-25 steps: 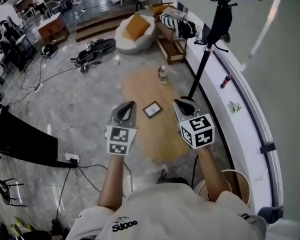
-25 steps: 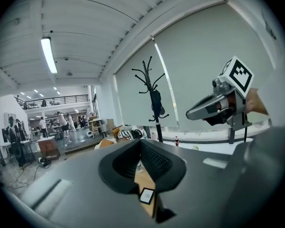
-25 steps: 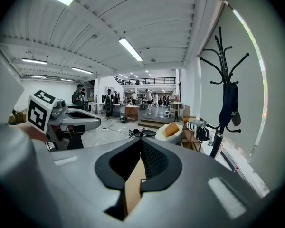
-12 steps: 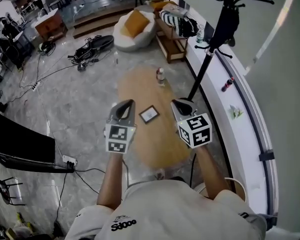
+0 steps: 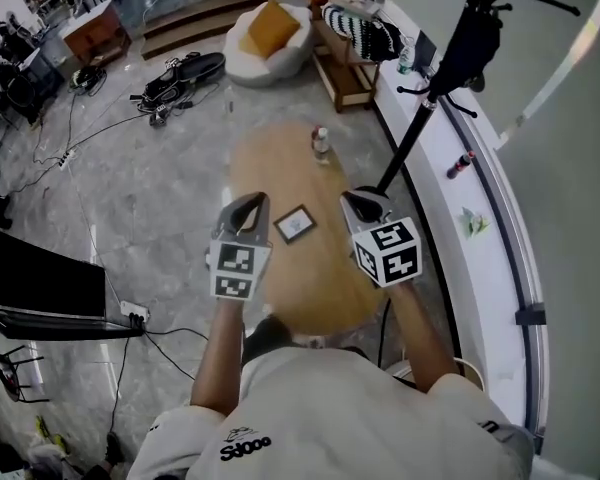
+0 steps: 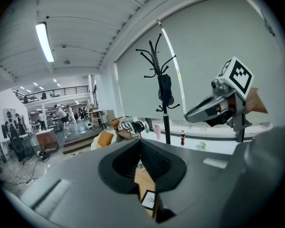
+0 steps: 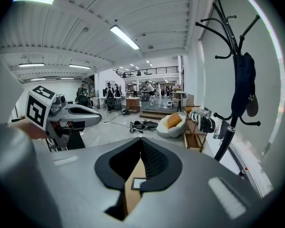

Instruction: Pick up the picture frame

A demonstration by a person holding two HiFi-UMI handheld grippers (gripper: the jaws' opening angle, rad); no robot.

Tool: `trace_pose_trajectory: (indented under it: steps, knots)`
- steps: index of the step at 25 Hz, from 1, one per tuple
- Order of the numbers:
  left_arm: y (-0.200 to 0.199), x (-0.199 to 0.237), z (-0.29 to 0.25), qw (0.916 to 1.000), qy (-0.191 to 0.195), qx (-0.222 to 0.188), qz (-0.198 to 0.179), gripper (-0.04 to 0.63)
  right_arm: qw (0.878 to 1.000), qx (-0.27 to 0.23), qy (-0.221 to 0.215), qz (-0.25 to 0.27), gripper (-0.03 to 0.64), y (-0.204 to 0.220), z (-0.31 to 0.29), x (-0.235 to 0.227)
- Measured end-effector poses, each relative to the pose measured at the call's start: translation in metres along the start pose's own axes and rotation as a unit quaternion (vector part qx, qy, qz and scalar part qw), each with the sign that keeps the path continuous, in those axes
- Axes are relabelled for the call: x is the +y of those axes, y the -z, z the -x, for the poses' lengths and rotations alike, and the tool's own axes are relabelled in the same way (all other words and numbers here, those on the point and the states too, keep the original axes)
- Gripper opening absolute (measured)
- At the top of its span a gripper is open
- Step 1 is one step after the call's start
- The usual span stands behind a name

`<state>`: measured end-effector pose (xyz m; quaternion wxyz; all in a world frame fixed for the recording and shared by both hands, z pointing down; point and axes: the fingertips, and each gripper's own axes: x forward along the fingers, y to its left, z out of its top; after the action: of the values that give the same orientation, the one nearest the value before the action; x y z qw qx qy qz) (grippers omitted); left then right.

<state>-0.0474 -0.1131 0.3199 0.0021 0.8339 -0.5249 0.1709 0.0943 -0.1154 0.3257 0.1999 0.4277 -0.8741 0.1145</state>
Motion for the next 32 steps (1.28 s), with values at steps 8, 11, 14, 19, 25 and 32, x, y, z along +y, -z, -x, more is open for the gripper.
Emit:
trace_pose_trajectory:
  steps: [8, 11, 14, 19, 25, 32]
  knots:
    - [0.034, 0.024, -0.06, 0.999, 0.031, 0.031, -0.004, 0.011, 0.999, 0.028, 0.01, -0.015, 0.005, 0.014, -0.061, -0.022]
    - [0.044, 0.04, -0.091, 0.9984, 0.043, 0.036, -0.006, 0.011, 0.999, 0.04, 0.015, -0.025, 0.006, 0.015, -0.092, -0.034]
    - [0.055, 0.054, -0.113, 0.9966, 0.065, 0.049, -0.009, 0.011, 0.998, 0.056, 0.018, -0.037, 0.012, 0.016, -0.118, -0.04]
    - [0.094, 0.066, -0.15, 0.9888, 0.113, 0.097, -0.014, 0.011, 0.995, 0.083, 0.024, -0.057, 0.028, 0.031, -0.16, -0.049]
    - [0.152, 0.075, -0.196, 0.977, 0.155, 0.146, 0.001, 0.011, 0.988, 0.117, 0.038, -0.091, 0.034, 0.063, -0.211, -0.069]
    - [0.199, 0.074, -0.237, 0.9684, 0.192, 0.159, 0.004, 0.015, 0.979, 0.163, 0.041, -0.115, 0.046, 0.11, -0.253, -0.086]
